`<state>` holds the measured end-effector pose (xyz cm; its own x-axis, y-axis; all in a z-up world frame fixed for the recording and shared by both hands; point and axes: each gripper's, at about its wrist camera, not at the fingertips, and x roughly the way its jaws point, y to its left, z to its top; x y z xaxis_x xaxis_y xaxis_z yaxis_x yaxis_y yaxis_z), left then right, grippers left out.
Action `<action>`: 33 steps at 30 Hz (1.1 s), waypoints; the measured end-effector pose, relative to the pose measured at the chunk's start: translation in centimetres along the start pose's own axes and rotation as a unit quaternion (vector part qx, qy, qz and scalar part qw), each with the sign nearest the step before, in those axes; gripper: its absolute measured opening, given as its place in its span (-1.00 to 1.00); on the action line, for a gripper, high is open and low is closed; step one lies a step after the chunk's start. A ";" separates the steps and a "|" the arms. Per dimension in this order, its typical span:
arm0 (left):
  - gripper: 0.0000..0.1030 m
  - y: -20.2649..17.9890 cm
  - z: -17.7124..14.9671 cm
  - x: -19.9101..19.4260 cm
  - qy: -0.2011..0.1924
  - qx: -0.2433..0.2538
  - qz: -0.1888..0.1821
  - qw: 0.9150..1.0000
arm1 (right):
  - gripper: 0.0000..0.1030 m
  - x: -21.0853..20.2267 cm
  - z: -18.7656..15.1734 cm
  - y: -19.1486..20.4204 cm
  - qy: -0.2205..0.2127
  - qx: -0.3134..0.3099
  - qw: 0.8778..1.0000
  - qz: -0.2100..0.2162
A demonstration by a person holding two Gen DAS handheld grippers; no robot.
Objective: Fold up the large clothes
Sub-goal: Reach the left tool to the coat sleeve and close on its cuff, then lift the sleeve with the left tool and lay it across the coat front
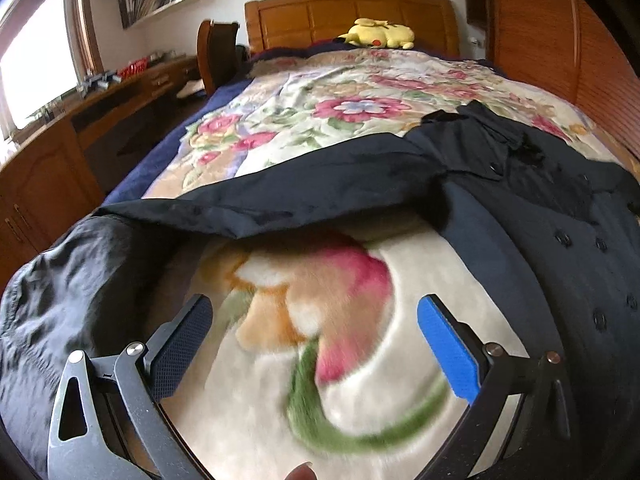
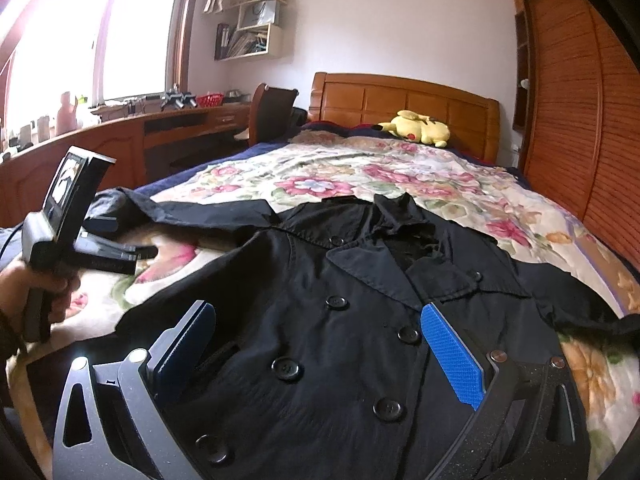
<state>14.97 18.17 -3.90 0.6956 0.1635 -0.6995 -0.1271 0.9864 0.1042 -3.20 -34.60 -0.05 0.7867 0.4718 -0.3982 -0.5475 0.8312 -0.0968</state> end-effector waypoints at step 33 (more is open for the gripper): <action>-0.95 0.0 5.8 5.2 -0.011 0.073 0.086 0.994 | 0.99 1.7 0.0 -2.2 0.026 0.002 1.000 0.012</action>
<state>22.65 19.15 -3.47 0.6879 0.3293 -0.6468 -0.1433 0.9352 0.3238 -0.60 -35.63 -0.49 0.7578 0.4752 -0.4471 -0.5642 0.8215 -0.0832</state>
